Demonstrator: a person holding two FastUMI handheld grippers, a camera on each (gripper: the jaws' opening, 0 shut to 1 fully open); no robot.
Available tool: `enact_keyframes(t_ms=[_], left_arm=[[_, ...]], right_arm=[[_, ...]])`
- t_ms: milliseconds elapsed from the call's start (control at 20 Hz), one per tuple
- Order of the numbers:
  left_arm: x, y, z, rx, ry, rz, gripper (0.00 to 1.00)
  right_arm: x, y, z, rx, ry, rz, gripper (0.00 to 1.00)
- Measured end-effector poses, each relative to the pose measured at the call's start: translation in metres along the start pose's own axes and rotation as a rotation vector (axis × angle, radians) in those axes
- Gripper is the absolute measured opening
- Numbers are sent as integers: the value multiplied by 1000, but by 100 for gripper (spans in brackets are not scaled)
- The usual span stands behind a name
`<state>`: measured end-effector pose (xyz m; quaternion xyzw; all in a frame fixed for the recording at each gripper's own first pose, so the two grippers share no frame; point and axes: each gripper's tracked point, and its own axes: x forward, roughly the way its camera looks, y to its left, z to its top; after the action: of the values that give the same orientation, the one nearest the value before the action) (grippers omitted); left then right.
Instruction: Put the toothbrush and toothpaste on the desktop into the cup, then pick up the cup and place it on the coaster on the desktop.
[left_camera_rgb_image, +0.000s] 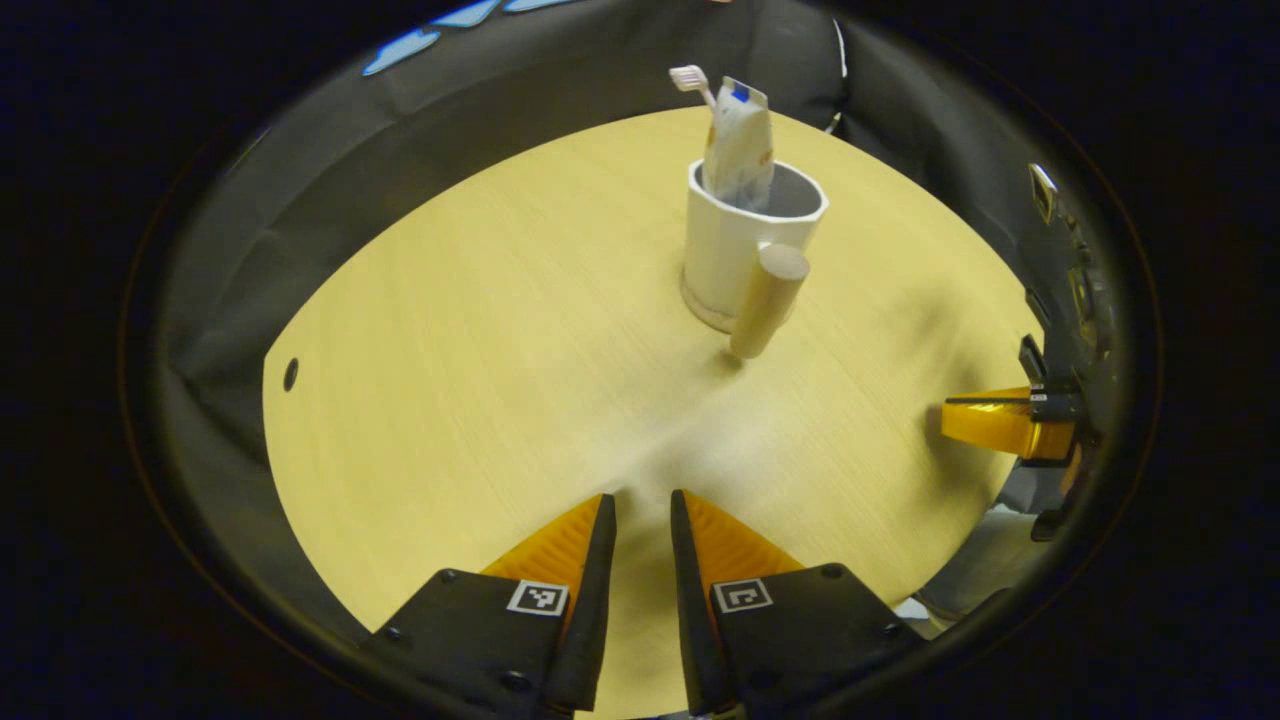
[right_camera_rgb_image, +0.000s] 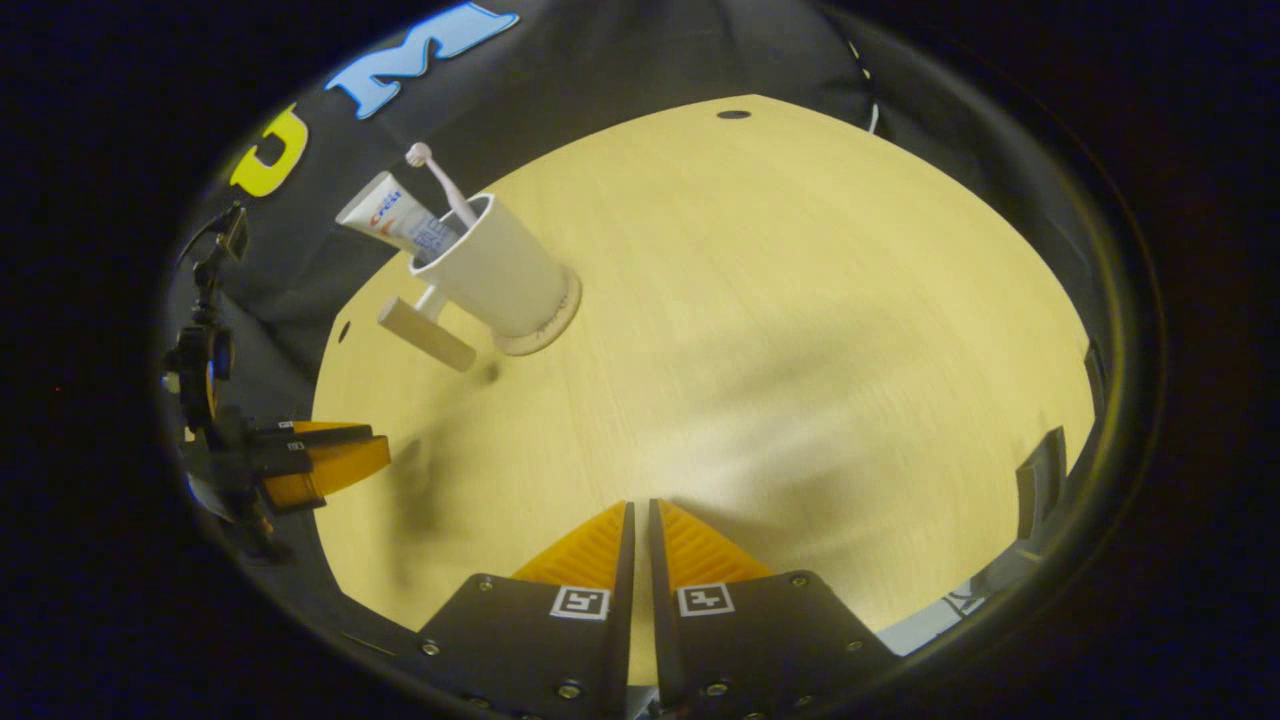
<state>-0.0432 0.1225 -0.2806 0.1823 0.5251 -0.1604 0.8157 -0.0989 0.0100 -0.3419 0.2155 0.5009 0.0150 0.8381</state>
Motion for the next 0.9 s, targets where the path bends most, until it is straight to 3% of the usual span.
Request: enact_keyframes(t_ms=[400, 900], left_arm=[[-21, 20, -3, -122, -108, 61, 39], [-82, 12, 77, -153, -439, 111, 39]], right_arm=[[1, 60, 24, -146, -26, 59, 11], [-51, 100, 115, -267, -322, 37, 10]])
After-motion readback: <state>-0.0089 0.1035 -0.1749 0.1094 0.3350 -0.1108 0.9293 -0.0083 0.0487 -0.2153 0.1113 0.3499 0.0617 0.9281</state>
